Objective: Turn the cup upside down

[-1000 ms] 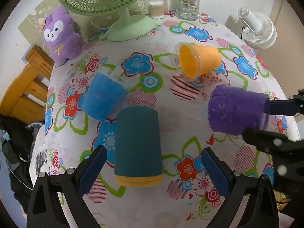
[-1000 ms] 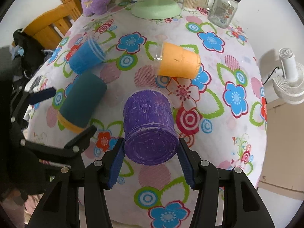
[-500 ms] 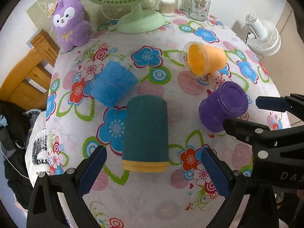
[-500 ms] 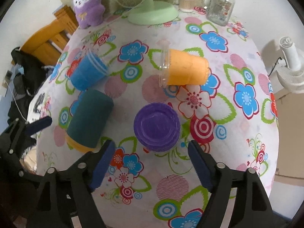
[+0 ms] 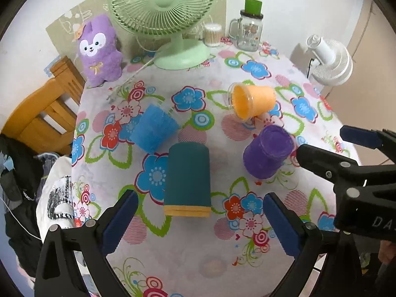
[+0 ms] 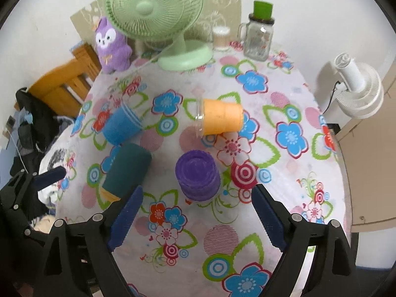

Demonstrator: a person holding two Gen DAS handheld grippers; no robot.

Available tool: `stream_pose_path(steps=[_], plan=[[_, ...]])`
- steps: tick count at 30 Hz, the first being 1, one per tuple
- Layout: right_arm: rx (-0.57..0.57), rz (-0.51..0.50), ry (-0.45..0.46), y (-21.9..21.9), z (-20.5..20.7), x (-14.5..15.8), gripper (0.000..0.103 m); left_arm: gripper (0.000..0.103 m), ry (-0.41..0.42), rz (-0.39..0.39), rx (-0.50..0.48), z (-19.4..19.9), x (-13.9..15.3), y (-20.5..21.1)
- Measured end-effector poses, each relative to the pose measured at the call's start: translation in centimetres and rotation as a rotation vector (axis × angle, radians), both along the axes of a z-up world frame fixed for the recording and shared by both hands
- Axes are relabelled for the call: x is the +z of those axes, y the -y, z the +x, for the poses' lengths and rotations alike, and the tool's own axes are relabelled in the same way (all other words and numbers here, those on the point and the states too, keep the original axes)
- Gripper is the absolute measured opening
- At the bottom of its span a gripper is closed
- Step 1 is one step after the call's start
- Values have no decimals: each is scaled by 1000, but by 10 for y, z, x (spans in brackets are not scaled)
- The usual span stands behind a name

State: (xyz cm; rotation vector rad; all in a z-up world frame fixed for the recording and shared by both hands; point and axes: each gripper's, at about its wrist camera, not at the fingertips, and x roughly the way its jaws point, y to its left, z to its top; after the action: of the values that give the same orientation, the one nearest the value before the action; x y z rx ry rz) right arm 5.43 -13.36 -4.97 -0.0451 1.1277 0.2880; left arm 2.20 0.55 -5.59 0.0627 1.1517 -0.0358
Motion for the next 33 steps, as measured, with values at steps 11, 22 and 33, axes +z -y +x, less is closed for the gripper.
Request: stream_pose_path(steps=[11,22,33], plan=[[-25,22,118,30,-14,47,97,103,30,-84,185,-18,37,-8],[-8,11,173,55,-36,80,97,103,133,-41,236,-44,84,15],[-12,-8,234,62,-56,96,97,103,169,-58,244,-57,94,26]])
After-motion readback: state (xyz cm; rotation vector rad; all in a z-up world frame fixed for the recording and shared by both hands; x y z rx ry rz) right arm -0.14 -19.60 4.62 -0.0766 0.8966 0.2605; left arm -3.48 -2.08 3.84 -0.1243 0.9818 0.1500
